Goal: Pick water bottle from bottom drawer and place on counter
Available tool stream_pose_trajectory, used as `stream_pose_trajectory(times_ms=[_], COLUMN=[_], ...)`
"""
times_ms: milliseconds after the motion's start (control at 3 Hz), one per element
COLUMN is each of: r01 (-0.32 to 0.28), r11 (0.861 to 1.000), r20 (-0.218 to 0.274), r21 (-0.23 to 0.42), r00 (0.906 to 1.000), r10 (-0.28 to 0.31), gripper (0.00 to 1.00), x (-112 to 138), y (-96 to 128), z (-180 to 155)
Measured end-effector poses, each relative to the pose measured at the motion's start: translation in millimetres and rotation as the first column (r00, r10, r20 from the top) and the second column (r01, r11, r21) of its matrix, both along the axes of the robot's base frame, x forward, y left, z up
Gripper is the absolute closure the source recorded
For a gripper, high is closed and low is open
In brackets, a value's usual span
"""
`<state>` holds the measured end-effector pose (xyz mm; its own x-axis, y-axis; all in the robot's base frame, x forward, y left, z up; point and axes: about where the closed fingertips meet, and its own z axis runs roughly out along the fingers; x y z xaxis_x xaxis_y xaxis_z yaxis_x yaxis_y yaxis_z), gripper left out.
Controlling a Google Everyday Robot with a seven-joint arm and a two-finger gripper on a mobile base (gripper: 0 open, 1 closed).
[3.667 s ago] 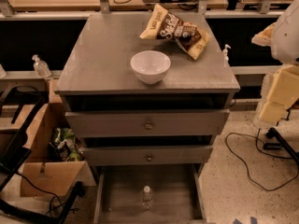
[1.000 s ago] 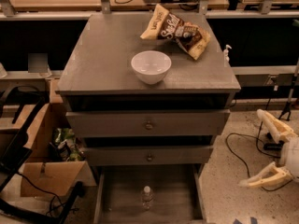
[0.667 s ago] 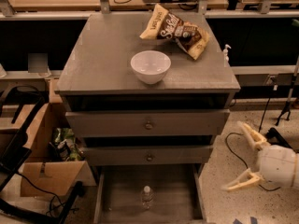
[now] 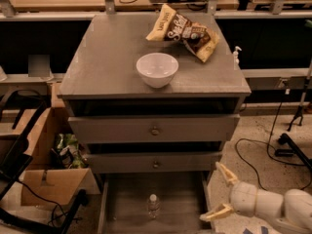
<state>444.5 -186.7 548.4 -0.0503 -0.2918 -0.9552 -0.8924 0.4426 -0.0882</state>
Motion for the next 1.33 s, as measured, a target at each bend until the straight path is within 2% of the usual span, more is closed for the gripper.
stream_pose_trajectory(times_ms=[333,1000,1333], r01=[-0.012,-0.03,-0.078], r11=[0.997,0.996,0.994], r20=[-0.08,-0.101,-0.121], r21=[0.072,0.078,0.08], r00=[0.9966,0.9941,0.9888], r10=[0.018,0.038,0.087], gripper=[0.0,0.0,0.0], x=[-10.6,-8.2,4.2], y=[30.8,40.5,53.0], z=[-84.3,-101.0,-147.2])
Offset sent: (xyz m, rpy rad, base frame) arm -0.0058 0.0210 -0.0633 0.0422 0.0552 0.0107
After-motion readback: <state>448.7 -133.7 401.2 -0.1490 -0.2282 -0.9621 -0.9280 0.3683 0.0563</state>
